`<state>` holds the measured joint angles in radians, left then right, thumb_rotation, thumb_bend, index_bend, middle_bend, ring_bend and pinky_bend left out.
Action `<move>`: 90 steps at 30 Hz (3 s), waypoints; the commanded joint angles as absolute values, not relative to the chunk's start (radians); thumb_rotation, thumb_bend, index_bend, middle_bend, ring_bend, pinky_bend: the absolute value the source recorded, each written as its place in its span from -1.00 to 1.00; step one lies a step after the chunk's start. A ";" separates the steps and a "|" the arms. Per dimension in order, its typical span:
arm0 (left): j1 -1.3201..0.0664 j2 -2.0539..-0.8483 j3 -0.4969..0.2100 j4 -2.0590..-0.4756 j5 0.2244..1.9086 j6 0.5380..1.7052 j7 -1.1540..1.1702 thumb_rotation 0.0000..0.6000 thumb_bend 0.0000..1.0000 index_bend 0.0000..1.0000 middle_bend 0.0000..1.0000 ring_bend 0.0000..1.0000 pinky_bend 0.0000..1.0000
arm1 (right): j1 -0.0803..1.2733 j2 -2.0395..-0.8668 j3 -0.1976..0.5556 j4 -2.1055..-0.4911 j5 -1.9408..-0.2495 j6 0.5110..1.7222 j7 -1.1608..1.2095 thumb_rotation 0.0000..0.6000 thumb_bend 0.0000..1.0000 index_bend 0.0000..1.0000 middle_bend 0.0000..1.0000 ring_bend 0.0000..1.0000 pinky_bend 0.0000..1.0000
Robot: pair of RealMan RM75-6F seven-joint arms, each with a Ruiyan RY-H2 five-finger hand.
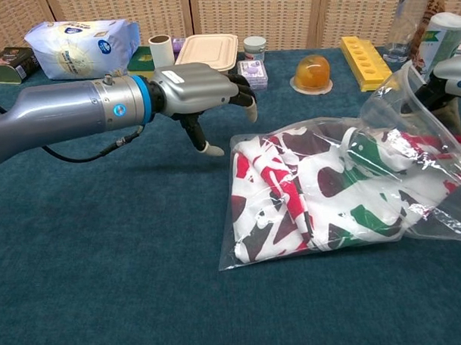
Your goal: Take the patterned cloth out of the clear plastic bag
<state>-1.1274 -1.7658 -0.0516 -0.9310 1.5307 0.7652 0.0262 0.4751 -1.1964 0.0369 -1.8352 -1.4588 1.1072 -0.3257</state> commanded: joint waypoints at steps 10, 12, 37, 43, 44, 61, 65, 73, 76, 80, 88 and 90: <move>-1.157 -1.836 -0.043 -0.844 1.559 0.751 -0.037 1.00 -0.17 -0.35 -0.70 -0.92 -0.57 | 0.473 -1.193 0.037 -1.836 -1.456 1.108 -0.325 1.00 -0.27 0.33 0.08 0.29 0.01; -1.158 -1.841 -0.041 -0.836 1.560 0.748 -0.045 1.00 -0.15 -0.32 -0.70 -0.92 -0.57 | 0.472 -1.192 0.036 -1.837 -1.455 1.107 -0.324 1.00 -0.27 0.33 0.08 0.29 0.01; -1.118 -1.818 -0.003 -0.817 1.580 0.780 -0.104 1.00 0.00 0.16 -0.70 -0.92 -0.57 | 0.463 -1.178 0.038 -1.850 -1.458 1.119 -0.304 1.00 -0.27 0.35 0.09 0.29 0.02; -1.095 -1.792 0.003 -0.844 1.578 0.800 -0.117 1.00 0.01 0.16 -0.70 -0.92 -0.57 | 0.461 -1.176 0.039 -1.853 -1.470 1.128 -0.294 1.00 -0.27 0.35 0.10 0.29 0.02; -1.092 -1.786 0.003 -0.852 1.578 0.803 -0.118 1.00 0.01 0.16 -0.70 -0.93 -0.57 | 0.460 -1.175 0.039 -1.853 -1.472 1.129 -0.292 1.00 -0.27 0.35 0.10 0.29 0.02; -0.982 -1.581 0.020 -1.057 1.545 0.873 -0.082 1.00 0.03 0.16 -0.70 -0.92 -0.57 | 0.452 -1.157 0.054 -1.864 -1.522 1.173 -0.232 1.00 -0.27 0.35 0.10 0.29 0.03; -0.950 -1.537 0.023 -1.085 1.532 0.891 -0.071 1.00 0.03 0.16 -0.70 -0.93 -0.57 | 0.450 -1.151 0.066 -1.870 -1.516 1.185 -0.238 1.00 -0.27 0.35 0.10 0.29 0.03; -0.897 -1.453 0.022 -1.143 1.509 0.927 -0.049 1.00 0.03 0.16 -0.70 -0.92 -0.57 | 0.440 -1.121 0.088 -1.882 -1.497 1.211 -0.244 1.00 -0.27 0.35 0.10 0.29 0.04; -0.849 -1.380 0.024 -1.179 1.489 0.966 -0.034 1.00 0.03 0.16 -0.70 -0.93 -0.57 | 0.428 -1.098 0.098 -1.878 -1.478 1.228 -0.241 1.00 -0.27 0.35 0.10 0.29 0.04; -0.801 -1.310 0.028 -1.225 1.467 0.995 -0.022 1.00 0.03 0.16 -0.70 -0.92 -0.57 | 0.418 -1.078 0.103 -1.872 -1.463 1.237 -0.232 1.00 -0.27 0.35 0.10 0.29 0.04; -0.726 -1.246 0.026 -1.228 1.428 1.019 -0.028 1.00 0.04 0.16 -0.70 -0.92 -0.57 | 0.398 -1.046 0.111 -1.857 -1.437 1.252 -0.215 1.00 -0.27 0.35 0.10 0.29 0.04; -0.716 -1.247 0.026 -1.216 1.423 1.015 -0.028 1.00 0.03 0.16 -0.70 -0.92 -0.57 | 0.392 -1.044 0.109 -1.853 -1.435 1.255 -0.214 1.00 -0.27 0.35 0.10 0.29 0.04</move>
<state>-0.7213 -1.2476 0.0263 -1.2217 1.4263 1.0164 -0.0276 0.3948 -1.0456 0.1097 -1.8557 -1.4373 1.2538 -0.2152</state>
